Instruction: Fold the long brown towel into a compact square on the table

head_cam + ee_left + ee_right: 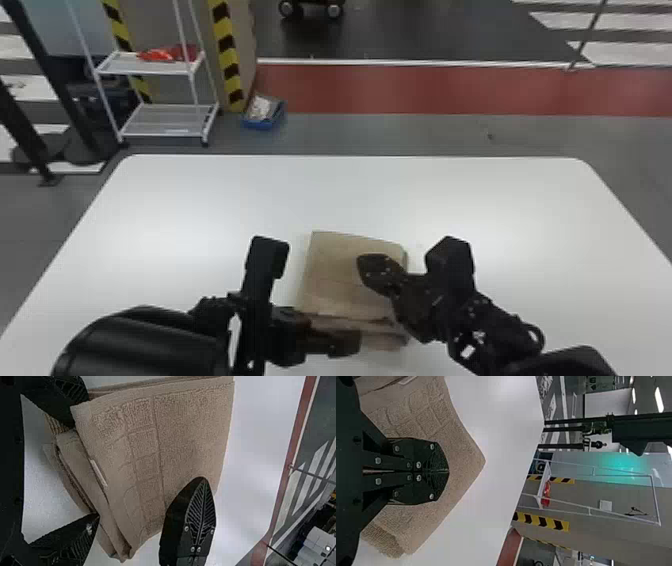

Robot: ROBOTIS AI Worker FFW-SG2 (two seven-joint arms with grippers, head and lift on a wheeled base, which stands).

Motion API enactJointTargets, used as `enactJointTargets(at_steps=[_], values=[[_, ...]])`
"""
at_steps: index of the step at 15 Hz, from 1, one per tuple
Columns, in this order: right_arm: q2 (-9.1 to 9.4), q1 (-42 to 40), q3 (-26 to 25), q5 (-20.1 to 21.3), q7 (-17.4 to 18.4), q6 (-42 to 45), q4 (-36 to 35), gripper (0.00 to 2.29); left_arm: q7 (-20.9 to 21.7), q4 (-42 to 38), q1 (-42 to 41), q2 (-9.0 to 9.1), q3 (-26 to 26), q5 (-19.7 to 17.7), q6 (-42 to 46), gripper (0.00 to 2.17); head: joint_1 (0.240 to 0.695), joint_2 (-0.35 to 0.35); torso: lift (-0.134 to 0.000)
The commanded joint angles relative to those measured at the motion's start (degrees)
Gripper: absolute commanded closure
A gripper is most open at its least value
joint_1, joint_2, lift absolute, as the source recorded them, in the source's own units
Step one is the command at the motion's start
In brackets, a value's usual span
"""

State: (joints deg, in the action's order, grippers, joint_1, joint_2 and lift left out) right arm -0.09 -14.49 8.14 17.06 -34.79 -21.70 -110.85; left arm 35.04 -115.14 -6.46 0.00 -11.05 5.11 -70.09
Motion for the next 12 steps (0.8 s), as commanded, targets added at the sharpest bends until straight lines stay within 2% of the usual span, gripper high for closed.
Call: enactJointTargets(at_steps=[1,3,5,9,12], values=[[0.14,-1.5,-2.4,-0.2,0.7,2.2,-0.5,2.13,0.0,0.4,0.2,0.15,0.1,-0.1,0.0,0.09,0.695,-0.024,-0.123],[0.14,-1.2,-4.6,-0.9,0.8,2.0,-0.3,2.13,0.2,-0.3,-0.1,0.15,0.6,-0.1,-0.5,0.09,0.695,-0.043,-0.123],[0.14,0.6,-4.6,-0.8,0.6,1.5,2.2,2.13,0.1,-0.5,-0.2,0.15,1.0,0.0,-1.2,0.09,0.695,-0.073,-0.123],[0.14,4.6,-3.9,-0.2,0.6,1.5,8.3,2.13,0.8,-2.1,-0.4,0.15,1.6,0.5,-3.2,0.09,0.695,-0.069,-0.123],[0.14,6.1,-3.9,0.4,0.6,1.3,10.7,2.13,5.1,-3.2,0.0,0.15,3.0,2.0,-6.7,0.08,0.695,-0.064,-0.123]])
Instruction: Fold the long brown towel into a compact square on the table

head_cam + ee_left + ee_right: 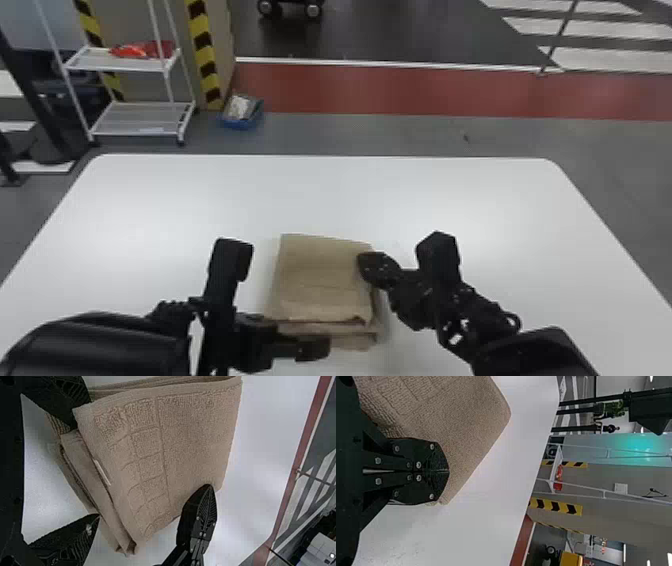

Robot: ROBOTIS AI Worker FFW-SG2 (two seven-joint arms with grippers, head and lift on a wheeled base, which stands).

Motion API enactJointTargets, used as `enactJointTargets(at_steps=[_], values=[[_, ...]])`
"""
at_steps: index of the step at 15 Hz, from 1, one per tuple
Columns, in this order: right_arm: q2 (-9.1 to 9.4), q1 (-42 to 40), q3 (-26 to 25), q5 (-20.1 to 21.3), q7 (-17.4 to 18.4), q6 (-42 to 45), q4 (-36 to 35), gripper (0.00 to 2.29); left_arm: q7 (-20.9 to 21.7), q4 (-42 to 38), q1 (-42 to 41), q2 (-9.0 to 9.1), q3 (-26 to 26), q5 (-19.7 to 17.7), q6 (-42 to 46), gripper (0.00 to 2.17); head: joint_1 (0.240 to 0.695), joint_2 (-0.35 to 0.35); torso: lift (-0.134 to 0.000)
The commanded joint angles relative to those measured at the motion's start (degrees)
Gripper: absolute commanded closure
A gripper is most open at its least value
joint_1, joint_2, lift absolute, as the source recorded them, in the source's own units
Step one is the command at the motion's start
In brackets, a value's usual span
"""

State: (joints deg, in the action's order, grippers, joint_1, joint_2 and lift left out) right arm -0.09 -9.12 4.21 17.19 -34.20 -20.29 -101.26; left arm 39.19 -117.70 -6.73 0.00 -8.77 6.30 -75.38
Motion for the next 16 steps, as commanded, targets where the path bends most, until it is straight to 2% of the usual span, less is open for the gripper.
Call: enactJointTargets(at_steps=[1,9,12,16], values=[[0.14,1.4,0.2,0.3,0.0,-0.1,2.0,2.13,3.2,-0.6,0.8,0.15,0.9,2.0,-3.0,0.08,0.695,-0.062,-0.123],[0.14,6.7,3.1,2.1,0.3,0.5,7.0,2.13,16.3,-0.6,3.4,0.15,4.6,6.8,-4.7,0.08,0.695,-0.026,-0.123],[0.14,8.2,3.7,2.4,0.9,0.5,8.5,2.13,20.6,-1.6,2.9,0.15,7.8,7.8,-7.2,0.08,0.695,-0.003,-0.123],[0.14,9.1,5.0,2.4,1.6,0.5,10.0,2.13,23.6,-4.7,0.6,0.15,12.6,7.8,-8.6,0.08,0.695,0.025,-0.123]])
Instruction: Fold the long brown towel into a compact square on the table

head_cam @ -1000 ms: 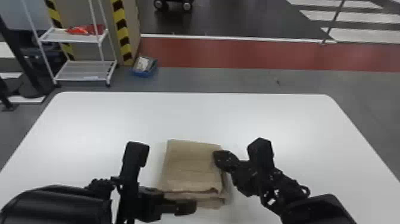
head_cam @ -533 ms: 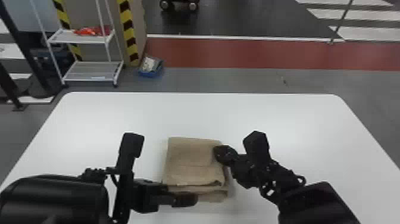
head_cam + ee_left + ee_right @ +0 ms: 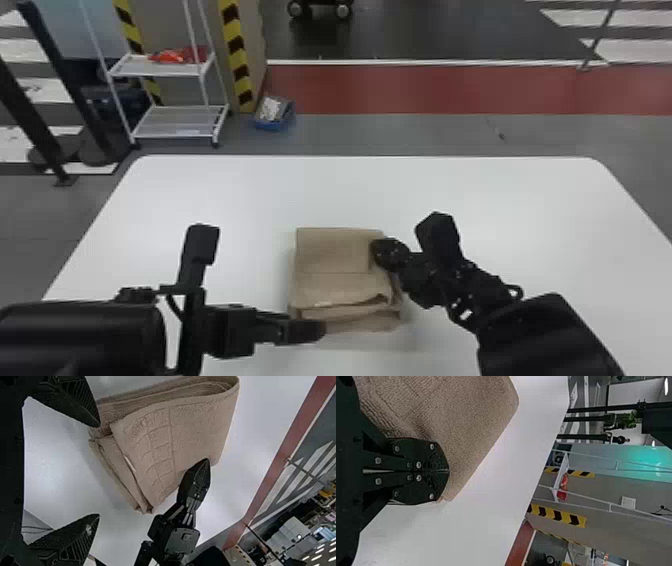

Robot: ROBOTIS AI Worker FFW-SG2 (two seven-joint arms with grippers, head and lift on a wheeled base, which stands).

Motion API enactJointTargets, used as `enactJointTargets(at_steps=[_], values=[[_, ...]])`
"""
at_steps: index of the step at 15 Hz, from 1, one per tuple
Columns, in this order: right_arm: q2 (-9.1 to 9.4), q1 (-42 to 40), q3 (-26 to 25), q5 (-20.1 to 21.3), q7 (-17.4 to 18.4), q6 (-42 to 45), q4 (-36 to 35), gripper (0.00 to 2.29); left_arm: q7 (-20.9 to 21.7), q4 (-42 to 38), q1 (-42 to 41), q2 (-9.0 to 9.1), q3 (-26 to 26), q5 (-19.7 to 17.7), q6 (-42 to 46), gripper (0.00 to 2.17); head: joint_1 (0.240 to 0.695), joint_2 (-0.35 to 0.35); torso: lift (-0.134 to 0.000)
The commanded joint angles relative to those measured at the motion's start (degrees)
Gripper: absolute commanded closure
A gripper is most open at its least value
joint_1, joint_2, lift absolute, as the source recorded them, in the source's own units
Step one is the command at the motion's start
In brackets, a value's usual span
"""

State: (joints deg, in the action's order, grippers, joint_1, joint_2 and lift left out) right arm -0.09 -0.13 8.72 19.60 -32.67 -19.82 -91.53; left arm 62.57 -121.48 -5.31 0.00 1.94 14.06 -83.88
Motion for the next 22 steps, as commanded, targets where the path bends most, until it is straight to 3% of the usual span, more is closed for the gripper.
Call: enactJointTargets(at_steps=[1,4,6,9,12,14,22], values=[[0.14,0.1,0.6,0.0,0.2,0.0,0.3,2.13,0.3,-1.7,-1.1,0.15,3.4,0.0,-0.1,0.08,0.695,0.032,-0.123],[0.14,-0.1,0.7,0.1,0.3,0.5,0.3,2.13,1.0,-2.4,-1.4,0.15,8.1,-0.7,-0.1,0.08,0.695,0.080,-0.123],[0.14,-0.6,0.9,0.2,0.9,1.2,0.3,2.13,-1.8,-3.2,-1.6,0.15,10.0,-3.5,0.6,0.09,0.695,0.109,-0.123],[0.14,-1.3,1.8,0.3,1.0,1.8,0.0,2.13,-13.5,-2.2,-4.4,0.15,9.8,-13.8,16.9,0.15,0.695,0.137,-0.123],[0.14,-2.1,3.3,0.6,1.6,1.8,-0.5,2.13,-19.4,3.2,-4.2,0.15,6.9,-23.2,33.6,0.15,0.695,0.136,-0.123],[0.14,-2.3,4.2,1.0,1.8,1.4,-0.9,2.13,-20.7,7.3,-2.4,0.15,4.1,-23.8,42.4,0.15,0.695,0.118,-0.123],[0.14,-3.0,4.8,1.8,3.0,-0.7,-2.4,2.13,-18.6,16.9,2.2,0.15,2.7,-21.4,44.4,0.21,0.695,0.075,-0.123]])
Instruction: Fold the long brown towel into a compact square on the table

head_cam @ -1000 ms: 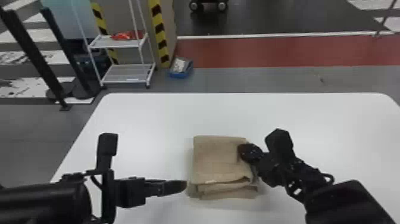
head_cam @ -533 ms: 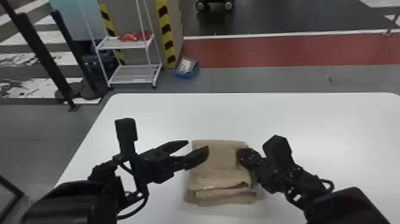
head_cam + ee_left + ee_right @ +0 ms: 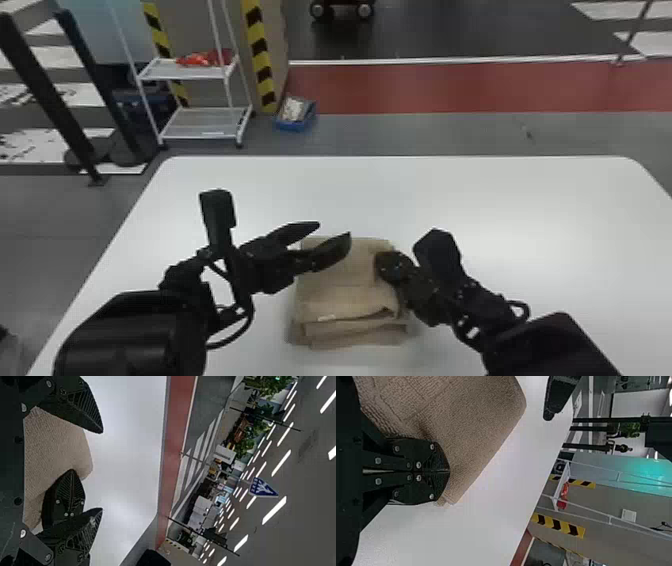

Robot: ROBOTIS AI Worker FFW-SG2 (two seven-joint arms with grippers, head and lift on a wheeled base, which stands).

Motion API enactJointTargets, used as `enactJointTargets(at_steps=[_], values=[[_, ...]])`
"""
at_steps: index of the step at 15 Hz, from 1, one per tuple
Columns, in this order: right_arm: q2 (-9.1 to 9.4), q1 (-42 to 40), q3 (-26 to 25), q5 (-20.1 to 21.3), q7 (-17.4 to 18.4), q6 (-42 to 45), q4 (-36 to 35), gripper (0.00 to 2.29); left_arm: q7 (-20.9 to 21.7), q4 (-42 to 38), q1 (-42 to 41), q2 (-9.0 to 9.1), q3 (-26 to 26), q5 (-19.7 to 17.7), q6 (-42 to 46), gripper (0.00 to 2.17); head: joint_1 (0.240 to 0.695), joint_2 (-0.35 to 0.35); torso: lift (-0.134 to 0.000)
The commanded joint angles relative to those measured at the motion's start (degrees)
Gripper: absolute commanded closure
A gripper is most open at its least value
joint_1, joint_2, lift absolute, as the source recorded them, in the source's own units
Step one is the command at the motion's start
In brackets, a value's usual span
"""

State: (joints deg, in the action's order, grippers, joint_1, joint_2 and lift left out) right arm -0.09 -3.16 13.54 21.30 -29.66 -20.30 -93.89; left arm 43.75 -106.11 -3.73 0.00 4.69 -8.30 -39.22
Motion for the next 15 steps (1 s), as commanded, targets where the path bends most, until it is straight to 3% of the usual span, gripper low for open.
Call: enactJointTargets(at_steps=[1,15], values=[[0.14,0.0,0.1,0.1,0.1,-0.2,-0.2,2.13,0.6,2.7,1.2,0.15,0.1,1.4,-0.3,0.21,0.695,0.074,-0.123],[0.14,0.5,0.3,1.8,0.7,-2.3,-1.1,2.13,1.8,11.0,3.9,-1.23,0.3,4.7,2.0,0.21,0.695,0.089,-0.123]])
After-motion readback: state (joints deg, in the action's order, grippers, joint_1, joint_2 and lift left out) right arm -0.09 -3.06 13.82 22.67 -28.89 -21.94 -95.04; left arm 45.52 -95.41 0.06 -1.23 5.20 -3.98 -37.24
